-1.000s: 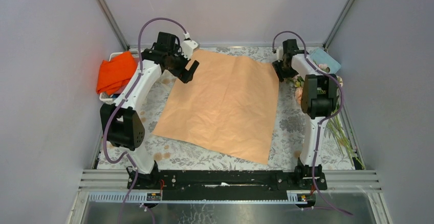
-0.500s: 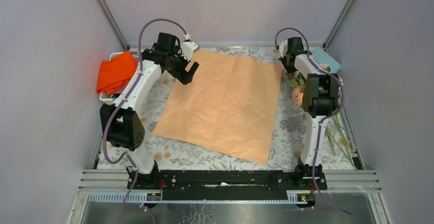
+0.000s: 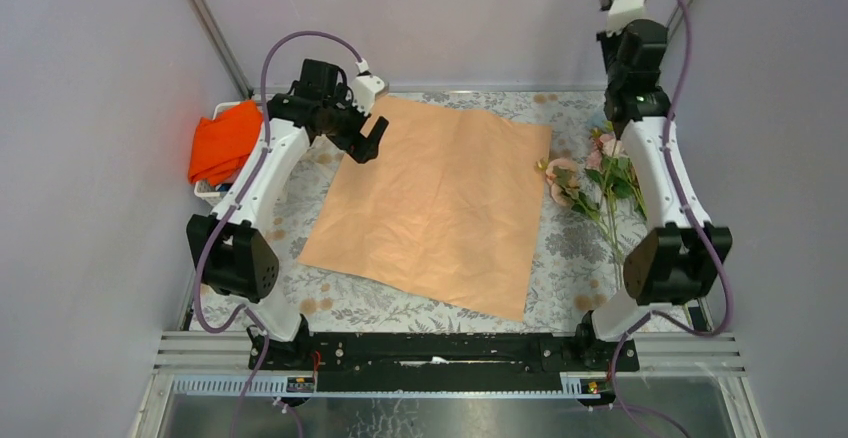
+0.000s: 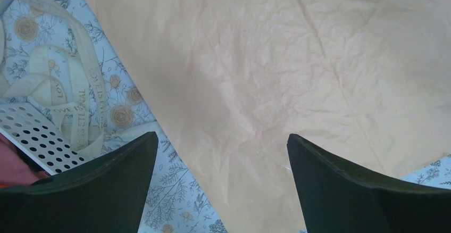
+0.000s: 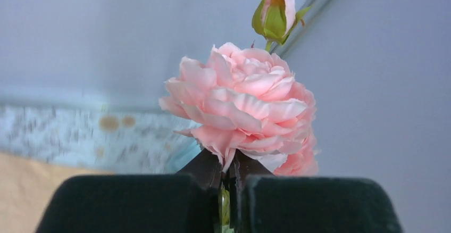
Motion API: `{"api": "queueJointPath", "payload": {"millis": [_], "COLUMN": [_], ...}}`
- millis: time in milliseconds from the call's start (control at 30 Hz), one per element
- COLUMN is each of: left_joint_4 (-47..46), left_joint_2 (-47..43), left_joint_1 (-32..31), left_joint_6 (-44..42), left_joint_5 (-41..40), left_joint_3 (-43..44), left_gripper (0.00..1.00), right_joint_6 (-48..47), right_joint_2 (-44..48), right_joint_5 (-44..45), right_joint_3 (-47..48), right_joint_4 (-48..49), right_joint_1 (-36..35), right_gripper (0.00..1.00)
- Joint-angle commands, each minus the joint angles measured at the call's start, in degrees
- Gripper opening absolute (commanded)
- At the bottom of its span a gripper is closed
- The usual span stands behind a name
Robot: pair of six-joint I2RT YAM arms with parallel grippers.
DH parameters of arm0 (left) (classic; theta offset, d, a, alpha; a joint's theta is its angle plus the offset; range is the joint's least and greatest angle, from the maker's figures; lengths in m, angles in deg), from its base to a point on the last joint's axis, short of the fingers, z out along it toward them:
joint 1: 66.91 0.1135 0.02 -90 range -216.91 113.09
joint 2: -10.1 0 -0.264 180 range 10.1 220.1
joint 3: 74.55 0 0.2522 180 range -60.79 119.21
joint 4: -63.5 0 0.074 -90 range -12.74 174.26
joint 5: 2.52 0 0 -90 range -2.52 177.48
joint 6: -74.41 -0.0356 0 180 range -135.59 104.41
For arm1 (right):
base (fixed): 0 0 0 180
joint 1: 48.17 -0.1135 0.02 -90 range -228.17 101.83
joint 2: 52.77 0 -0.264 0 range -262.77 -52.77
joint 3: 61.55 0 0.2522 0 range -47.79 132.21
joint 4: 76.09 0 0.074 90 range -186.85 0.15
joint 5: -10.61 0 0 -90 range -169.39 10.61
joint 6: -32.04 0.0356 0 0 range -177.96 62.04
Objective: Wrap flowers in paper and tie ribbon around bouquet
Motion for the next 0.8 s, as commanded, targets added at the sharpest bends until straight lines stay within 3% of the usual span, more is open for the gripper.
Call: {"api": "queueJointPath", "payload": {"millis": [0,133,267,333,400,600,767], "left_joint_4": [1.37,3.50,5.23,6.04,6.90,8.12,7.88], "left_joint_2": [-2.52,-2.51,-3.03,-3.33,-3.39,-3.91,-3.96], "left_joint_1": [0.39,0.43,0.41,0.39,0.39,1.20,4.70], "left_joint_6": [-0.40,-1.24,-1.39,-1.07,-0.31,2.63,4.62], "left_joint_5": [3.22,6.16,9.40,11.90,15.20,22.47,20.57], "left_joint_3": [1.29,2.93,5.29,6.85,8.71,12.71,11.53], "left_gripper": [0.99,0.99,0.99,0.99,0.99,0.99,0.99], "right_joint_6": [0.28,7.31,18.89,25.91,32.36,39.06,40.59], "right_joint_2": [8.76,12.86,15.09,13.02,9.67,-3.60,-13.84], "right_joint_5": [1.61,-10.03,-31.02,-43.82,-51.25,-52.13,-47.71], "right_joint_3": [-4.25,-0.05,3.06,7.07,11.73,26.03,31.55], "right_joint_4": [18.33,15.46,12.43,8.64,4.87,-12.37,-17.53], "right_joint_1": [0.21,0.21,0.21,-0.72,-3.78,-17.84,-23.29], "right_gripper": [0.00,0.00,0.00,0.00,0.00,0.00,0.00]}}
